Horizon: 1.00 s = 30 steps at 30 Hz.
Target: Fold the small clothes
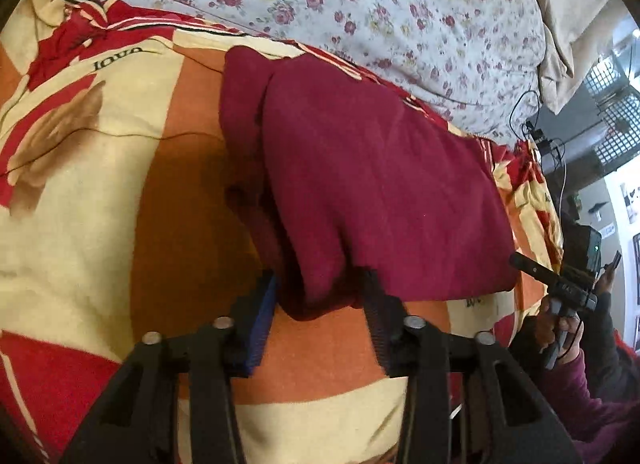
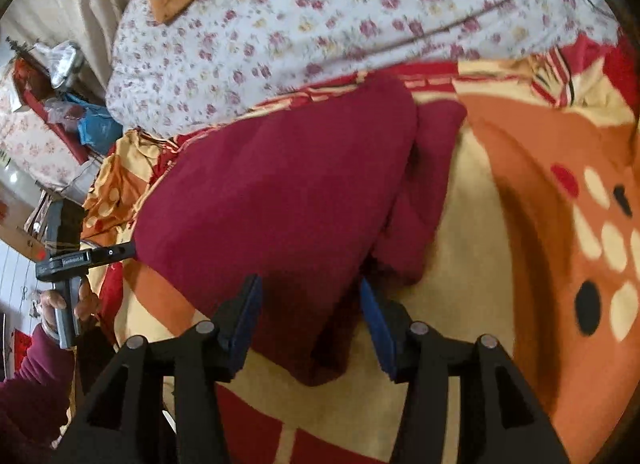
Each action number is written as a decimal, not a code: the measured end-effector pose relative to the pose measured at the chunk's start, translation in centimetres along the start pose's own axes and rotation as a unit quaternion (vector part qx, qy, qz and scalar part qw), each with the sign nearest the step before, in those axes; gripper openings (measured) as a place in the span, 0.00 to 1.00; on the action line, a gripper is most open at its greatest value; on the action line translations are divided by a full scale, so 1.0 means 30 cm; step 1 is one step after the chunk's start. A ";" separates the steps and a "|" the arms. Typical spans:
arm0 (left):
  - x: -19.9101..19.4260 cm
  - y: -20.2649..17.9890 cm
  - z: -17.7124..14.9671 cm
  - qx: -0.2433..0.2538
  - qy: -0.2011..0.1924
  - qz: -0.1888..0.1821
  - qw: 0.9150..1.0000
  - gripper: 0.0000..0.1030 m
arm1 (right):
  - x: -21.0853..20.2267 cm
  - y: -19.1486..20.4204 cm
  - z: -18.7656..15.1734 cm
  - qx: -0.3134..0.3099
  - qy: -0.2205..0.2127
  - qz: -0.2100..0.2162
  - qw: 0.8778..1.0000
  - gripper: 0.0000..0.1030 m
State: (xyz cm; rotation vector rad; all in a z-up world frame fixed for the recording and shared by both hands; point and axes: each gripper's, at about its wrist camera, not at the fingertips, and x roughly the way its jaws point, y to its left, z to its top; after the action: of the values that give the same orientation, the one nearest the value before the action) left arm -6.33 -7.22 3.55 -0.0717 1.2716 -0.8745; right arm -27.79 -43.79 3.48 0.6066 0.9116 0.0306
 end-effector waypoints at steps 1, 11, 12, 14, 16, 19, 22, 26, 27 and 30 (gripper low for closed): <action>-0.001 0.002 -0.002 0.001 0.000 0.007 1.000 0.14 | 0.015 -0.008 -0.009 0.011 -0.002 0.006 1.000 0.52; -0.078 0.001 -0.063 0.020 -0.028 0.056 0.998 0.00 | -0.098 0.004 0.046 -0.015 -0.018 0.010 1.000 0.06; -0.055 0.007 -0.072 0.019 -0.018 0.062 0.998 0.00 | -0.099 -0.002 0.046 -0.016 -0.016 0.003 1.000 0.06; -0.029 0.009 -0.086 0.017 -0.016 0.071 0.997 0.00 | -0.054 -0.031 0.033 -0.012 0.009 -0.024 1.000 0.06; -0.038 0.011 -0.086 0.007 -0.023 0.065 0.998 0.00 | -0.020 -0.058 0.015 -0.001 0.030 -0.025 0.999 0.06; -0.076 0.005 -0.079 -0.003 -0.033 0.066 0.997 0.00 | -0.060 -0.054 0.020 0.004 0.016 -0.011 1.000 0.17; -0.106 -0.009 -0.059 -0.009 -0.040 0.071 0.997 0.06 | -0.127 -0.036 0.061 -0.007 -0.019 -0.029 0.999 0.30; -0.127 -0.043 -0.001 -0.012 -0.073 0.066 0.995 0.19 | -0.138 -0.019 0.179 -0.014 -0.058 -0.079 0.995 0.42; -0.120 -0.052 0.020 -0.012 -0.078 0.073 0.994 0.20 | -0.118 -0.019 0.211 -0.014 -0.061 -0.084 0.995 0.43; -0.079 -0.065 0.078 -0.016 -0.090 0.099 0.991 0.20 | -0.007 -0.047 0.318 0.002 -0.055 -0.103 0.993 0.45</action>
State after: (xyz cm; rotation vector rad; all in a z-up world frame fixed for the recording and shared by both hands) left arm -5.43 -8.09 7.19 -0.0468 1.1034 -0.6626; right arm -21.09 -49.62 7.29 0.5111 0.8627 -0.1883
